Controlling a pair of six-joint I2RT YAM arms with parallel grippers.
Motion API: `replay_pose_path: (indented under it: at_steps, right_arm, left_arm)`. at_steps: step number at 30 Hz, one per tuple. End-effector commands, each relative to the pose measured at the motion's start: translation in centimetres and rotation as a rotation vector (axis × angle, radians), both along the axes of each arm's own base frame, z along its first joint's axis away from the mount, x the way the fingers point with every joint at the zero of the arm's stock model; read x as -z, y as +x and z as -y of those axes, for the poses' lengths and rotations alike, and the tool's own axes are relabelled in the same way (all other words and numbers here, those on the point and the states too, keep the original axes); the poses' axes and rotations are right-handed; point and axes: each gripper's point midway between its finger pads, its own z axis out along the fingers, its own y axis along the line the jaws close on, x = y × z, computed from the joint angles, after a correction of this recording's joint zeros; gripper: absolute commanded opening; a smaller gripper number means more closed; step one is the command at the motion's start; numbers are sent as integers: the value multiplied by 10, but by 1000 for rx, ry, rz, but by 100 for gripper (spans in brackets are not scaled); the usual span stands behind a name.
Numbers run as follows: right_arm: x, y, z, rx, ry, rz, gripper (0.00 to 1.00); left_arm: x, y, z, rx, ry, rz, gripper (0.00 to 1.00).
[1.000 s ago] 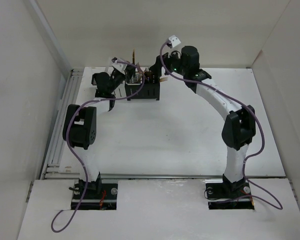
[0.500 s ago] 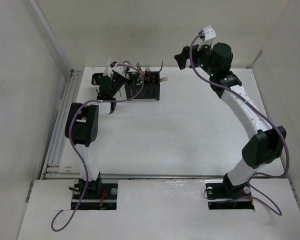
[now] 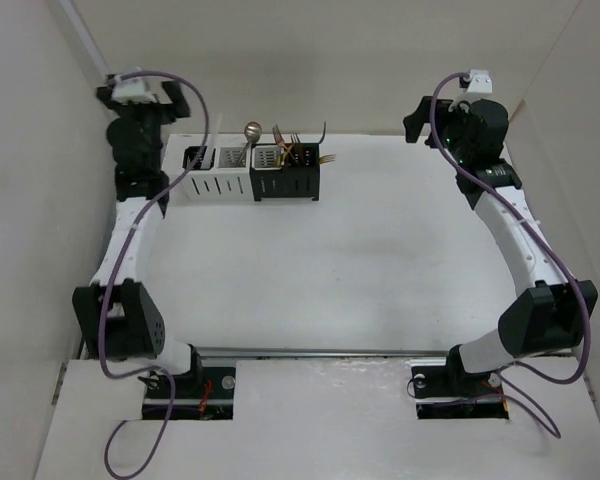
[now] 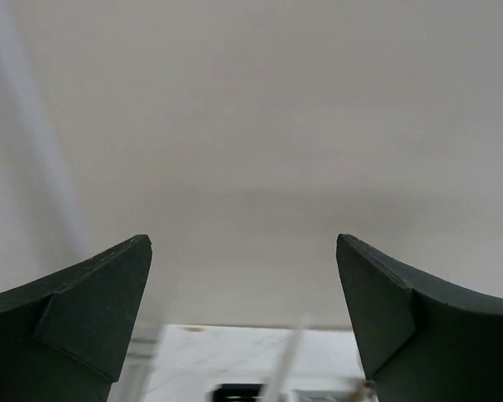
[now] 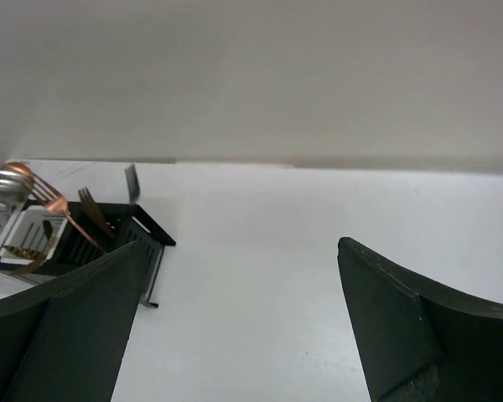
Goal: Sort the eating utensils into containers
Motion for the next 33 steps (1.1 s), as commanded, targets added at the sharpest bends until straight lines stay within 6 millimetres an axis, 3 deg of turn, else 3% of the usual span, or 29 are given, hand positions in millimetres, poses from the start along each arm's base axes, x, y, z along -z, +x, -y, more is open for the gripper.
replay_pose_path:
  at_steps: [1, 4, 5, 7, 8, 9, 11, 12, 13, 18, 28, 29, 30, 33]
  right_arm:
    - [9, -13, 22, 99, 83, -68, 100]
    - [33, -21, 47, 240, 94, -163, 100]
    - [29, -23, 62, 311, 84, -165, 100]
    - [39, -31, 73, 372, 57, -222, 100]
    - [43, -34, 80, 407, 44, -239, 100]
    - [45, -38, 82, 419, 36, -258, 100]
    - [45, -40, 86, 429, 33, -271, 100]
    - [46, -40, 81, 401, 39, -275, 100]
    - [48, -43, 79, 384, 41, -285, 100]
    - [47, -52, 66, 316, 72, -267, 100]
    - [25, -79, 64, 280, 75, -193, 100]
    - [19, -80, 64, 279, 79, -174, 100]
    - [27, -79, 62, 269, 78, -185, 100]
    - [15, -89, 58, 231, 82, -133, 100]
  left_arm:
    - [-9, -42, -88, -357, -69, -100, 90]
    - [10, -82, -137, -537, -104, -192, 91]
    - [29, -95, -152, -607, -113, -240, 91]
    - [40, -129, -176, -712, -137, -277, 91]
    - [63, -142, -185, -765, -152, -322, 91]
    - [72, -152, -189, -788, -154, -345, 93]
    - [82, -175, -189, -808, -163, -370, 93]
    - [101, -182, -187, -810, -160, -409, 93]
    - [106, -187, -185, -809, -168, -416, 93]
    - [116, -207, -172, -775, -164, -424, 93]
    - [115, -210, -159, -722, -166, -413, 93]
    - [115, -210, -158, -720, -178, -410, 94]
    - [115, -210, -158, -720, -178, -410, 94]
    - [118, -211, -155, -712, -175, -418, 98]
